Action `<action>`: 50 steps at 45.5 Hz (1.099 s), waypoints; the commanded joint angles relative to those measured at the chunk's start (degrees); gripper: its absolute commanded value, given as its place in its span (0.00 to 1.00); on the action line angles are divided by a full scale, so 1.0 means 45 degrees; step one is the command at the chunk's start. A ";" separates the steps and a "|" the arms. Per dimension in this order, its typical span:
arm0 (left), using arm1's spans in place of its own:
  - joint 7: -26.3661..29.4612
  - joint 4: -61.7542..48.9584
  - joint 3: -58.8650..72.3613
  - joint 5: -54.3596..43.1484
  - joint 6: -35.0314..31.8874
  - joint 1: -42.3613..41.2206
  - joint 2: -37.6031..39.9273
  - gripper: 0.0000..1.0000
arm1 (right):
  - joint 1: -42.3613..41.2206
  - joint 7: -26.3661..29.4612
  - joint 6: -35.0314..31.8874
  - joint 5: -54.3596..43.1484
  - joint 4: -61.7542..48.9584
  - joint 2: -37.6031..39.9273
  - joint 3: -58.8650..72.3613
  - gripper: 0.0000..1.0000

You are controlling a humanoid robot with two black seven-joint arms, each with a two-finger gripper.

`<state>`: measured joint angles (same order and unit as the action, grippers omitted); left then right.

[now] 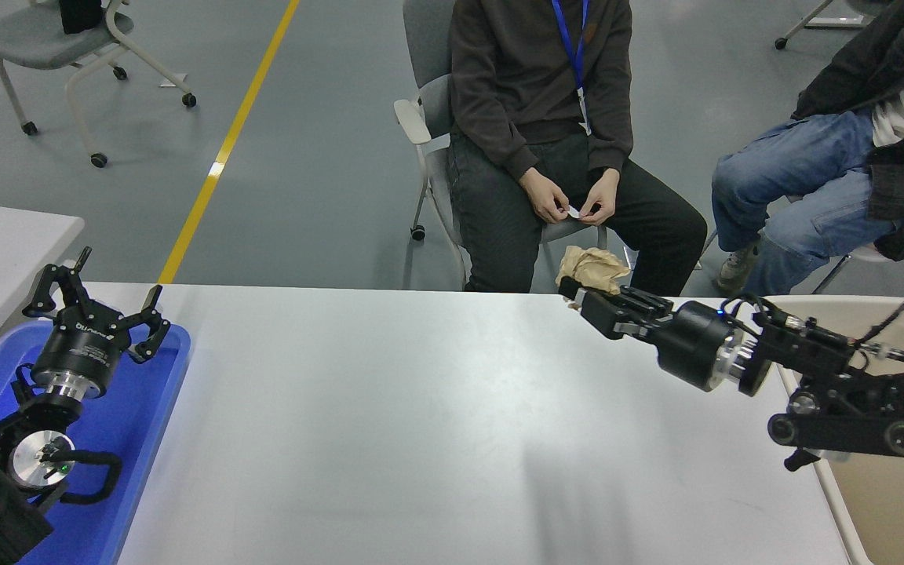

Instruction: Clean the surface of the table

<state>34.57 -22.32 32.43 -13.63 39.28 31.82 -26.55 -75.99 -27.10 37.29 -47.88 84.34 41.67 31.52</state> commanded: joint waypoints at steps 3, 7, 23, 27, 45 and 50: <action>-0.0007 0.0000 0.0000 0.0002 0.0001 0.0000 0.0001 1.00 | -0.0087 0.0007 -0.0396 0.0210 -0.0088 0.1618 0.0379 0.00; -0.0007 0.0000 0.0000 0.0002 0.0001 0.0000 0.0001 1.00 | 0.0595 0.0007 -0.0591 0.0230 -0.0791 0.2009 0.0360 0.00; -0.0007 0.0000 0.0000 0.0002 0.0001 0.0000 0.0001 1.00 | 0.2959 -0.0013 -0.2562 0.2396 -0.4052 0.2713 0.0027 0.00; -0.0007 0.0000 0.0000 0.0002 0.0001 0.0000 0.0001 1.00 | 0.3155 -0.0032 -0.3129 0.2963 -0.5165 0.2694 0.0008 0.00; -0.0007 0.0000 0.0000 0.0002 0.0001 0.0000 0.0001 1.00 | 0.5478 -0.0032 -0.6762 0.5796 -1.1668 0.0801 -0.1144 0.00; 0.0013 0.0000 0.0000 0.0002 0.0001 0.0000 0.0001 1.00 | 0.6162 -0.0032 -0.7465 0.5816 -1.3231 -0.0059 -0.1748 0.00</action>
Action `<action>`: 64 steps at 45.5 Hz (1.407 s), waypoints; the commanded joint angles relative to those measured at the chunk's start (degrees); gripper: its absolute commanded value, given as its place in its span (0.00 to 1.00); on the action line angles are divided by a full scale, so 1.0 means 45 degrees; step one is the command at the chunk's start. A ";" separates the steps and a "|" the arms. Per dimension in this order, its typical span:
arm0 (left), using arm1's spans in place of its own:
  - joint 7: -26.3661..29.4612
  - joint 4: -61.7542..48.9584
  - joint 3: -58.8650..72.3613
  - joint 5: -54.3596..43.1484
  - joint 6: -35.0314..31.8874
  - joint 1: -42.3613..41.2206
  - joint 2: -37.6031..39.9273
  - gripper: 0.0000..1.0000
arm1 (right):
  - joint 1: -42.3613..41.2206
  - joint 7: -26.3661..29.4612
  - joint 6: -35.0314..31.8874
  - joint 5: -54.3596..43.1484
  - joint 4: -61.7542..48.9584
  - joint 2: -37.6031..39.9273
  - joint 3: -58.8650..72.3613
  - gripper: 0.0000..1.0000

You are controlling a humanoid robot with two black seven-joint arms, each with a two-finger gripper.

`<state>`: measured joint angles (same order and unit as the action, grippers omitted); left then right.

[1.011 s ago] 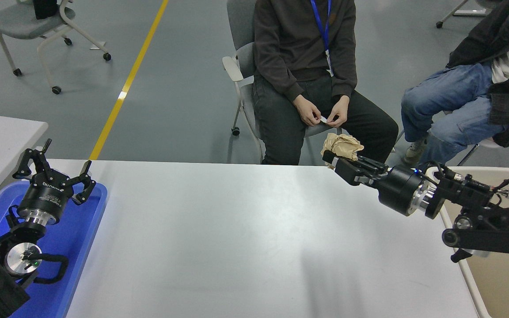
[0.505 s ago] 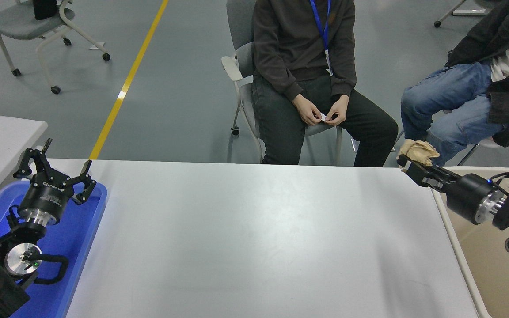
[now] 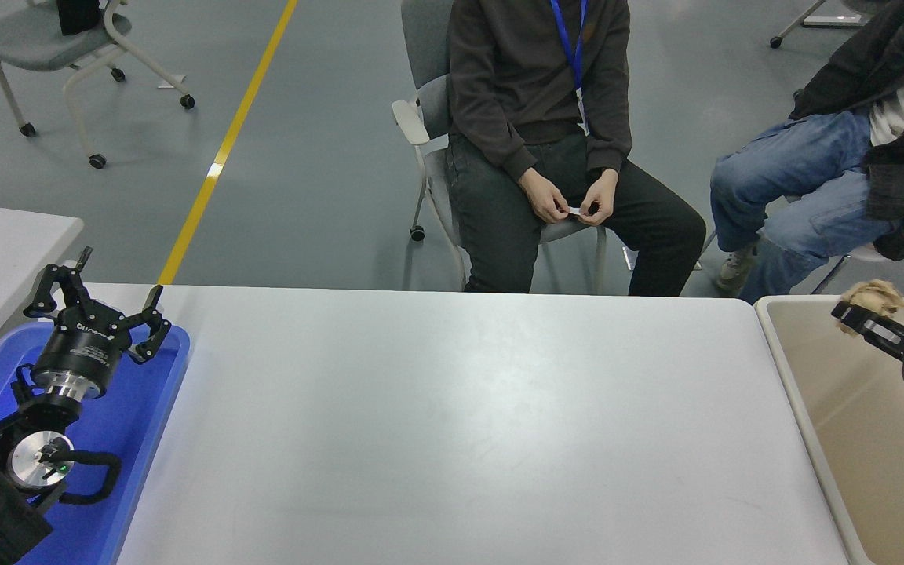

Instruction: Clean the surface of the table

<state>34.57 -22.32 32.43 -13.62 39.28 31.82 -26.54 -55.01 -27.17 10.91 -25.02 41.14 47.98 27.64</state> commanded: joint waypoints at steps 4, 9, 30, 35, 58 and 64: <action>0.0013 -0.0001 0.0000 -0.0001 0.0001 0.0000 -0.0001 1.00 | 0.2204 0.0002 -0.2091 0.0736 -0.4725 -0.1910 -0.1511 0.00; 0.0013 -0.0001 0.0000 -0.0001 0.0001 0.0000 -0.0001 1.00 | 0.2712 0.0021 -0.2463 0.0736 -0.6268 -0.2945 -0.1883 0.00; 0.0013 -0.0001 0.0000 -0.0001 0.0001 0.0000 -0.0001 1.00 | 0.3768 0.0489 -0.3186 0.1517 -0.8653 -0.4626 -0.2645 0.00; 0.0013 -0.0001 0.0000 -0.0001 0.0001 0.0000 -0.0001 1.00 | 0.3866 0.1113 -0.3069 0.1790 -0.8986 -0.4997 -0.2645 0.00; 0.0013 -0.0001 0.0000 -0.0001 0.0001 0.0000 -0.0001 1.00 | 0.4275 0.2834 -0.1389 0.2786 -0.9298 -0.5779 -0.2977 0.00; 0.0013 -0.0001 0.0000 -0.0001 0.0001 0.0000 -0.0001 1.00 | 0.4393 0.3048 -0.1292 0.2786 -0.9298 -0.5857 -0.3172 0.00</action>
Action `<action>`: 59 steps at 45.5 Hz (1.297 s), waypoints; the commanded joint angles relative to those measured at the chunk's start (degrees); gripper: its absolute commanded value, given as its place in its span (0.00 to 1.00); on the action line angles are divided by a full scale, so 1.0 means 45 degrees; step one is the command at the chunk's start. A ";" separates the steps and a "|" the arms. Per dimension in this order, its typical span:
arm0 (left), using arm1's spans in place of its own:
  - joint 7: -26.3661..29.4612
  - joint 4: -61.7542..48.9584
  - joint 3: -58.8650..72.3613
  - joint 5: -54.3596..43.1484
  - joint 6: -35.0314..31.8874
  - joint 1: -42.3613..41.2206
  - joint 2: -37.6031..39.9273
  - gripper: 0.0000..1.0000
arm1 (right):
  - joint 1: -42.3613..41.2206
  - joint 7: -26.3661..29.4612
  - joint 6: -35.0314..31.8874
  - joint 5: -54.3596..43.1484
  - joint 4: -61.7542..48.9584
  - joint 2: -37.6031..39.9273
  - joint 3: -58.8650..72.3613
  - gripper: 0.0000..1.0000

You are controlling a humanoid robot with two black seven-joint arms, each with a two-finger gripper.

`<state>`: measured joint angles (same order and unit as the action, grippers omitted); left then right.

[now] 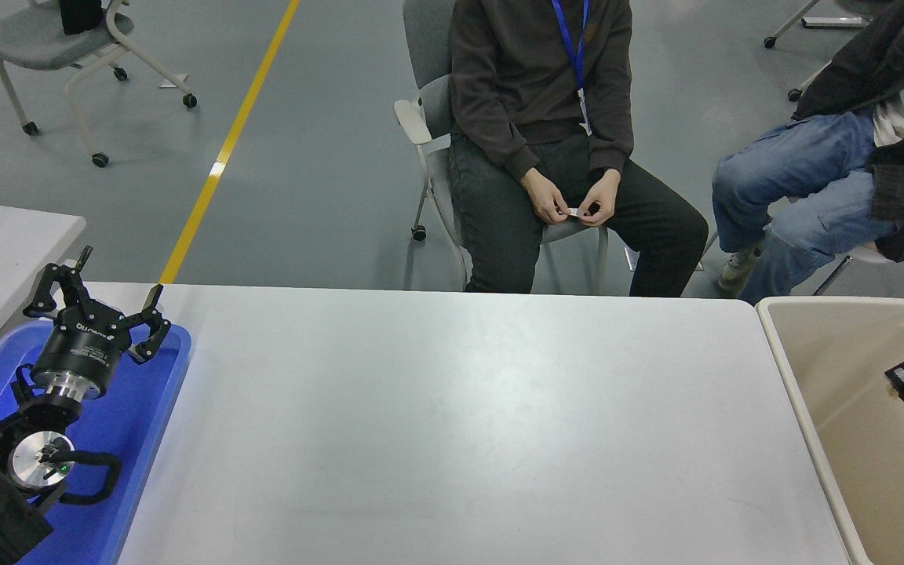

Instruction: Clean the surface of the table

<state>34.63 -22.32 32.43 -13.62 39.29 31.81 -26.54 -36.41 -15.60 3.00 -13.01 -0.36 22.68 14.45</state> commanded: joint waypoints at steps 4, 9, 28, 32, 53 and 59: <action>-0.0001 0.0000 0.0000 0.0000 0.0000 0.0000 0.0000 1.00 | 0.0279 0.0555 0.0544 0.0097 -0.0077 -0.0255 -0.0281 0.00; -0.0001 0.0000 0.0000 0.0000 0.0000 0.0000 0.0000 1.00 | 0.0279 0.0614 0.0623 -0.0039 -0.0077 -0.0256 -0.0164 0.00; -0.0001 0.0000 0.0000 0.0000 0.0000 0.0000 0.0000 1.00 | 0.0279 0.0614 0.1246 -0.0136 -0.0135 -0.0255 -0.0086 0.83; -0.0001 0.0000 0.0000 0.0000 0.0000 0.0000 0.0000 1.00 | 0.0299 0.0594 0.1365 -0.0157 -0.0175 -0.0255 0.0031 0.97; -0.0001 0.0000 0.0000 0.0000 0.0000 0.0000 0.0000 1.00 | 0.0279 0.0594 0.1306 -0.0137 -0.0155 -0.0255 0.0149 0.98; -0.0001 0.0000 0.0000 0.0000 0.0000 0.0000 0.0000 1.00 | 0.0279 0.0594 0.1306 -0.0137 -0.0155 -0.0255 0.0149 0.98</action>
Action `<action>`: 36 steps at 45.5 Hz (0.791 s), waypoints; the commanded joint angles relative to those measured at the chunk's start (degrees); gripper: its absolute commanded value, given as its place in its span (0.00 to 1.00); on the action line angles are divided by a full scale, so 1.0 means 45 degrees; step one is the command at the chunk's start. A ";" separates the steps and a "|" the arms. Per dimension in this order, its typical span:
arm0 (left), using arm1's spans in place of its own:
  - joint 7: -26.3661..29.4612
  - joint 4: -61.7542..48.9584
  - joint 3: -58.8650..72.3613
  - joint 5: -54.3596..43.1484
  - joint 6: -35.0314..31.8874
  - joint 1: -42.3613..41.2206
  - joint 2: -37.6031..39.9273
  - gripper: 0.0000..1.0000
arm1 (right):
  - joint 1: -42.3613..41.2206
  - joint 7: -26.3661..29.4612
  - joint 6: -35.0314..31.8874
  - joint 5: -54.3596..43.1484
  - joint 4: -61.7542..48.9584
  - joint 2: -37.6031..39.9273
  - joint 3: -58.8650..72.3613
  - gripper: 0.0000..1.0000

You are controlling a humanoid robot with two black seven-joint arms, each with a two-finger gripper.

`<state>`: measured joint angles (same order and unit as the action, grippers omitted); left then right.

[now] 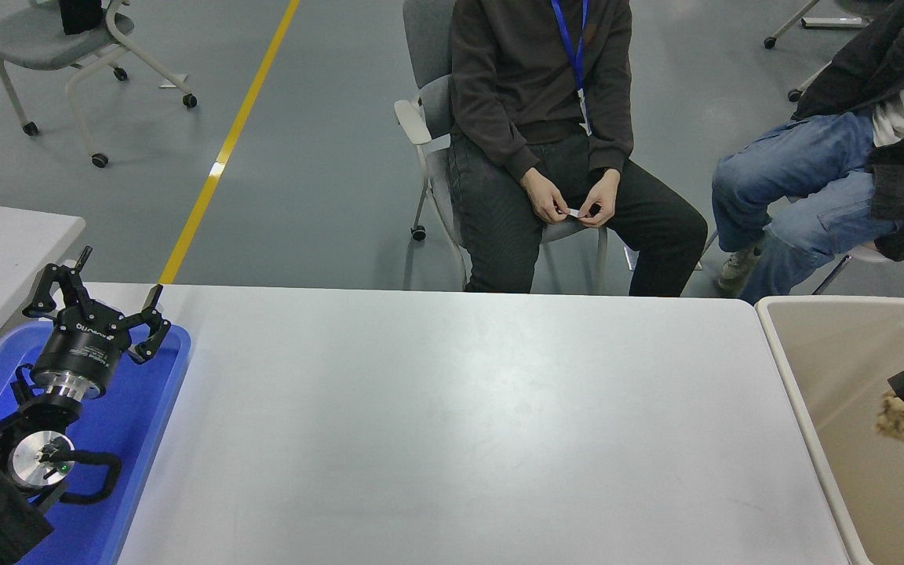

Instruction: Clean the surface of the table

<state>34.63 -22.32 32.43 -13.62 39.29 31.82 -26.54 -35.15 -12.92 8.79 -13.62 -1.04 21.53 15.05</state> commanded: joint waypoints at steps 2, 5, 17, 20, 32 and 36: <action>0.0000 0.0000 0.0000 0.0000 0.0000 0.0000 0.0000 1.00 | -0.0001 0.0000 0.0019 -0.0002 -0.0002 0.0000 0.0014 0.98; 0.0000 0.0000 0.0000 0.0000 0.0000 0.0000 0.0000 1.00 | -0.0020 0.0000 0.0019 -0.0002 -0.0002 0.0019 -0.0025 0.98; 0.0000 0.0000 0.0000 0.0000 0.0000 0.0000 0.0000 1.00 | -0.0040 0.0019 -0.0234 0.0095 0.0017 0.0039 -0.0220 0.98; 0.0000 0.0000 0.0000 0.0000 0.0000 0.0000 0.0000 1.00 | -0.0117 0.0019 -0.0468 0.0213 -0.0002 0.0078 -0.0240 0.98; 0.0000 0.0000 0.0000 0.0000 0.0000 0.0000 0.0000 1.00 | -0.1035 0.0097 -0.1932 0.0895 -0.0022 0.0136 -0.3067 0.98; 0.0000 0.0000 0.0000 0.0000 0.0000 0.0000 0.0000 1.00 | -0.1192 0.0097 -0.2480 0.1229 -0.0041 0.0156 -0.4125 0.98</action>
<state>34.63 -22.32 32.43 -13.62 39.29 31.82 -26.54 -37.83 -12.69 3.37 -11.32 -1.09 22.04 7.39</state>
